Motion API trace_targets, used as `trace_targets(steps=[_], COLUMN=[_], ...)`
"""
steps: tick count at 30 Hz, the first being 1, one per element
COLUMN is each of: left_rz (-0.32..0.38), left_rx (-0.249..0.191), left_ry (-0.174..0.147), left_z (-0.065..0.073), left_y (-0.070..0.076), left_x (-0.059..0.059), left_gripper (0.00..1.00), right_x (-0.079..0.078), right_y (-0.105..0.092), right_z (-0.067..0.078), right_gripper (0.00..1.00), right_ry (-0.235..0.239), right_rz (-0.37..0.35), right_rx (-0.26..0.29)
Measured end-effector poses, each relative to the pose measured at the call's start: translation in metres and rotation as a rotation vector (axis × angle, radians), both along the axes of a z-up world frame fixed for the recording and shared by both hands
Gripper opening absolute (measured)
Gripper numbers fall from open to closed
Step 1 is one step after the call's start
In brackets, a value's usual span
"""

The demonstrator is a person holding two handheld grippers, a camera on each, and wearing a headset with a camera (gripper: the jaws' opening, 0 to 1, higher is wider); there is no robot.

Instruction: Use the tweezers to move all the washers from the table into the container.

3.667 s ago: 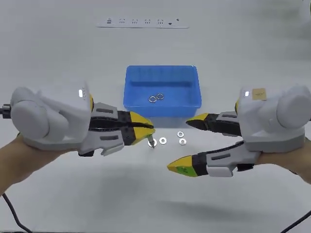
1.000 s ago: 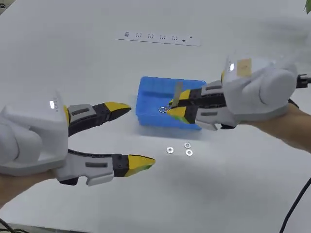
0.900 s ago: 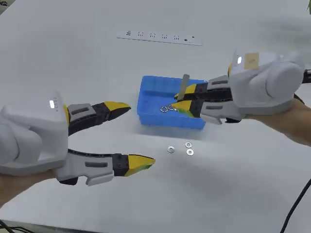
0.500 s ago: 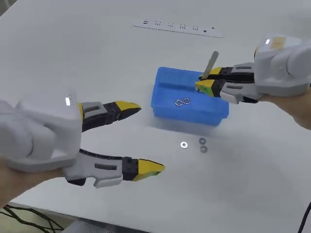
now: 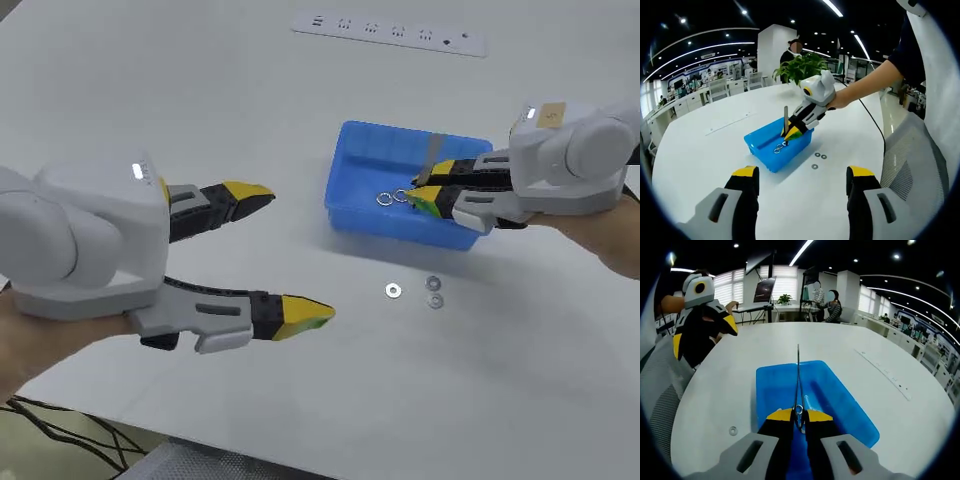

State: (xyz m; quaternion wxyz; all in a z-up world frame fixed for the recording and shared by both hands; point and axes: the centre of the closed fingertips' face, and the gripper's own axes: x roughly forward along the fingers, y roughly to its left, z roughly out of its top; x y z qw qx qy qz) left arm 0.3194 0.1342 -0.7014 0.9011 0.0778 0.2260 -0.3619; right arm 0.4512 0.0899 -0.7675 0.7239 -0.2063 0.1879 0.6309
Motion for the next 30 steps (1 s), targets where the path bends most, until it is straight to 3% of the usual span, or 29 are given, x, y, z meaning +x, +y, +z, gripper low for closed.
trace_targets(steps=[8, 19, 22, 24, 30], left_rz=[0.012, 0.002, 0.002, 0.013, 0.015], left_rx=[-0.006, -0.017, -0.038, -0.053, -0.099], left_ry=[-0.004, -0.001, -0.01, -0.014, -0.049], left_z=[0.004, 0.007, 0.012, 0.014, 0.027], left_y=[0.002, -0.004, -0.006, -0.006, -0.012], left_x=[0.001, -0.002, 0.004, 0.01, 0.037], left_gripper=[0.76, 0.76, 0.76, 0.75, 0.72], right_x=[0.002, 0.008, 0.006, 0.003, -0.005], right_y=[0.002, -0.005, -0.007, -0.008, -0.006], right_z=[0.0, 0.018, 0.023, 0.026, 0.035], right_gripper=[0.1, 0.1, 0.08, 0.08, 0.08], right_ry=[0.001, -0.006, -0.014, -0.047, -0.07], right_rz=[-0.009, -0.052, -0.045, -0.024, 0.0], right_rx=[0.001, 0.031, 0.026, 0.005, 0.002])
